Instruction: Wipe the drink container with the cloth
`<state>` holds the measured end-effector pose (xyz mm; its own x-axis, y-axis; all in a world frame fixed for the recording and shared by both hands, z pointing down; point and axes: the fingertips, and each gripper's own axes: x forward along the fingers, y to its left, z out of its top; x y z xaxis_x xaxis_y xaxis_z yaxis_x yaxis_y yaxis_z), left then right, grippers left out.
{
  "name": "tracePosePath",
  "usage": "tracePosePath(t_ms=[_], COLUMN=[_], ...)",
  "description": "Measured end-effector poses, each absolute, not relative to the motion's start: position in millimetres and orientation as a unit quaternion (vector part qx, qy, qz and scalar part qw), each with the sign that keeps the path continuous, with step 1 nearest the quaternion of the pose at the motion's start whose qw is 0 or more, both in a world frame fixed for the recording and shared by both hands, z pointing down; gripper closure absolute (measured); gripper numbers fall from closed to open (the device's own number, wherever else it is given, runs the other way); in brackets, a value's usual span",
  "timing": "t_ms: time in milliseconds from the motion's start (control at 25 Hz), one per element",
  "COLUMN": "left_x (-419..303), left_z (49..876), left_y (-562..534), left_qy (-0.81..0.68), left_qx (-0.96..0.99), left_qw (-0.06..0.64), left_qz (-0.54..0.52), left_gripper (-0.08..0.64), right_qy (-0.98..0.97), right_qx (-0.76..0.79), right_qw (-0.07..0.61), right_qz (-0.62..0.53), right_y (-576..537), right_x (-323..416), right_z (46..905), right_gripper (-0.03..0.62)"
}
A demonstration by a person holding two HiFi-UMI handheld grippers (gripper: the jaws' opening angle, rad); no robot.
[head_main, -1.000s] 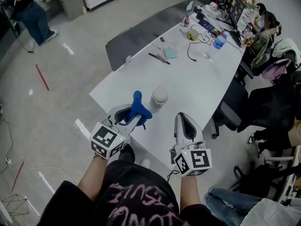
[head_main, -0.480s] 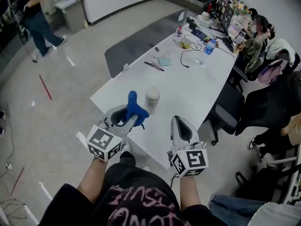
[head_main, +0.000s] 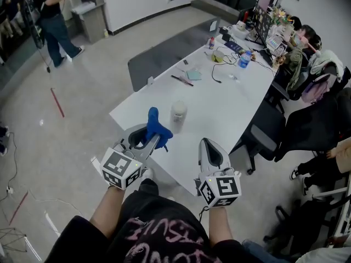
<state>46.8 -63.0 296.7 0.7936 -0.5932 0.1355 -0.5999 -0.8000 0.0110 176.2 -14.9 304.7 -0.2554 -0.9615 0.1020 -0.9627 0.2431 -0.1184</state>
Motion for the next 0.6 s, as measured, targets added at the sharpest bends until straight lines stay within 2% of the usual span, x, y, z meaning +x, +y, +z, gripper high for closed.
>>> tracePosePath(t_ms=[600], left_x=[35.6], left_z=[297.0], left_y=[-39.1], left_qy=[-0.317], left_qx=[0.946], left_qw=[0.024], left_qz=[0.06], left_gripper=[0.462], right_qy=[-0.789], right_qx=[0.609], right_qw=[0.007], right_qz=[0.079], right_y=[5.7], right_x=[166.3], right_z=[309.9], right_gripper=[0.595])
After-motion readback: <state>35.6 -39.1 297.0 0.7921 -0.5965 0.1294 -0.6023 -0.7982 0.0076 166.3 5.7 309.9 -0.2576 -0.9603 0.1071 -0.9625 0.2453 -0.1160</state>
